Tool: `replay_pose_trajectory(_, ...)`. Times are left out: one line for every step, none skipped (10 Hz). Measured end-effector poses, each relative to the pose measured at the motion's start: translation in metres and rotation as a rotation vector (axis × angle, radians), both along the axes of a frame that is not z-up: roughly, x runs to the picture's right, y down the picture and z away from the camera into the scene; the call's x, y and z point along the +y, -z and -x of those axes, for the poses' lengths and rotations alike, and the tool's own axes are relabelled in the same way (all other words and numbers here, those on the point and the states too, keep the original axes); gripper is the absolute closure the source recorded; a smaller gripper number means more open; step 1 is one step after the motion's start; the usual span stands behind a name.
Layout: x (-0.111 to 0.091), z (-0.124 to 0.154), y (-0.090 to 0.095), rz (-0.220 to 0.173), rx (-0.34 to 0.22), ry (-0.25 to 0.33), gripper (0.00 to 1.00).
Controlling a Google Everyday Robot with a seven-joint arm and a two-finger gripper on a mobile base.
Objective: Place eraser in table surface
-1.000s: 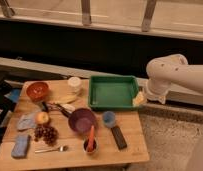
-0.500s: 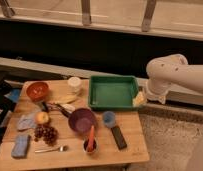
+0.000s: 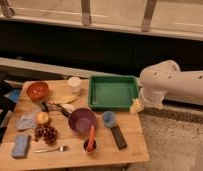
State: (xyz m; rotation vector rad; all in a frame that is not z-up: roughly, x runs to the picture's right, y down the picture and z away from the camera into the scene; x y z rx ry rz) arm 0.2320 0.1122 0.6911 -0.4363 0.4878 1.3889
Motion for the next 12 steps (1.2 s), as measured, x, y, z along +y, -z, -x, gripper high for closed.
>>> replay_pose_trajectory(0.014, 0.005, -0.007, 0.024, -0.01, 0.005, 0.2)
replay_pose_trajectory(0.024, 0.01, -0.015, 0.043, -0.024, 0.012, 0.2)
replay_pose_trajectory(0.033, 0.017, -0.021, 0.061, -0.04, 0.017, 0.2)
replay_pose_trajectory(0.041, 0.025, -0.029, 0.082, -0.055, 0.019, 0.2)
replay_pose_trajectory(0.048, 0.036, -0.039, 0.104, -0.071, 0.03, 0.2)
replay_pose_trajectory(0.053, 0.045, -0.045, 0.122, -0.083, 0.041, 0.2)
replay_pose_trajectory(0.061, 0.058, -0.053, 0.148, -0.103, 0.059, 0.2)
replay_pose_trajectory(0.065, 0.063, -0.055, 0.162, -0.116, 0.069, 0.2)
replay_pose_trajectory(0.065, 0.062, -0.054, 0.163, -0.113, 0.071, 0.2)
replay_pose_trajectory(0.066, 0.06, -0.054, 0.163, -0.111, 0.069, 0.2)
replay_pose_trajectory(0.065, 0.061, -0.054, 0.163, -0.112, 0.07, 0.2)
replay_pose_trajectory(0.065, 0.063, -0.054, 0.163, -0.114, 0.073, 0.2)
